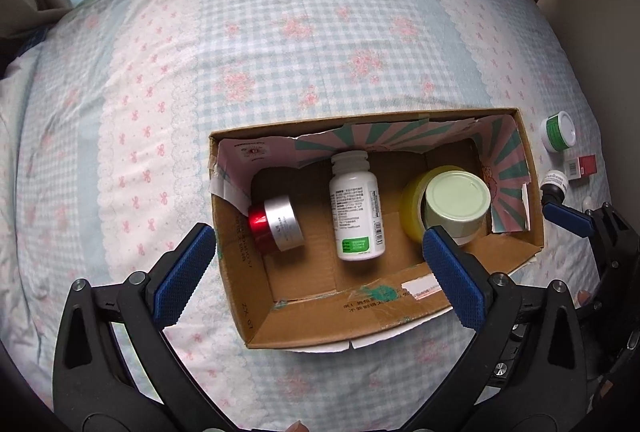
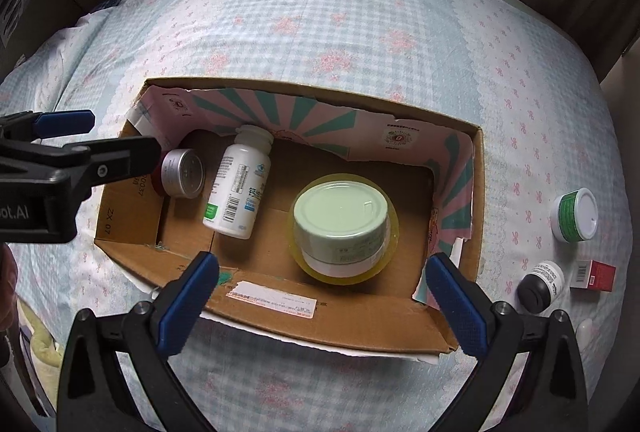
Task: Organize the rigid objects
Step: 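Open both grippers to release the tin and jar inside the box, then withdraw both grippers from the box toward the remaining items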
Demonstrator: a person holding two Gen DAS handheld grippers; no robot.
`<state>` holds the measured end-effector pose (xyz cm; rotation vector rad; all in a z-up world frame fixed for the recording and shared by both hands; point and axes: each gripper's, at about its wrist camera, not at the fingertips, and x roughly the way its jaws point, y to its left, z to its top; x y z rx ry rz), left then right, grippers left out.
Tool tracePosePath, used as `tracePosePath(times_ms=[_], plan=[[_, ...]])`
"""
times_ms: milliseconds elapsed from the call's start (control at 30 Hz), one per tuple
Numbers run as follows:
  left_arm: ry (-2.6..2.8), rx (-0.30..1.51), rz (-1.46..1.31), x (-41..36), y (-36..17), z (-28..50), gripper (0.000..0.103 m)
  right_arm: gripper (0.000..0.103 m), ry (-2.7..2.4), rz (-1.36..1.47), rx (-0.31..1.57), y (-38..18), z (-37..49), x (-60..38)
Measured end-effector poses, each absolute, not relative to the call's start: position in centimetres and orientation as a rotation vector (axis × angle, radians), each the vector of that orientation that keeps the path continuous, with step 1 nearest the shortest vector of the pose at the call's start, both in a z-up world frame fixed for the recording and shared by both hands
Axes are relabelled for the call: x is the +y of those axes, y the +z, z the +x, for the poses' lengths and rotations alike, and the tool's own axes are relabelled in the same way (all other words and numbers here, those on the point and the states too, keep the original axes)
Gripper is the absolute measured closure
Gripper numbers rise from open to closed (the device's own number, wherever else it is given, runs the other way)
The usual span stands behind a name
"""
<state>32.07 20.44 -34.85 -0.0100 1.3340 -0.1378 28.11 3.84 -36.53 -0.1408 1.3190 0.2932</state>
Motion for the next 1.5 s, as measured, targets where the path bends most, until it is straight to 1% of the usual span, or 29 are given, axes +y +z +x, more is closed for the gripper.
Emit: tracePosePath(times_ms=[267, 600, 933, 1067, 1200, 1500], plan=[[-0.088, 1.269, -0.088, 22.4, -29.8, 28.7, 0.0, 0.0, 0.308, -0.169, 1.256, -32.4, 26.4, 4.2], [-0.078, 1.214, -0.151, 24.2, -24.1, 23.5, 0.0, 0.0, 0.351, -0.182, 1.191, -27.0, 21.7, 5.2], [-0.054, 1.137, -0.169, 23.8, -19.1, 19.0, 0.0, 0.0, 0.332, -0.104, 1.144, -22.1, 18.2, 3.0], [-0.041, 1.106, -0.165, 21.9, -17.6, 17.8, 0.0, 0.0, 0.326, -0.075, 1.129, -20.6, 17.1, 0.4], [-0.021, 1.08, -0.161, 18.3, -16.2, 16.9, 0.0, 0.0, 0.31, -0.055, 1.12, -19.5, 16.3, -3.7], [-0.027, 1.048, -0.166, 5.6, -14.4, 15.8, 0.0, 0.0, 0.262, -0.041, 1.06, -17.3, 14.0, -16.9]])
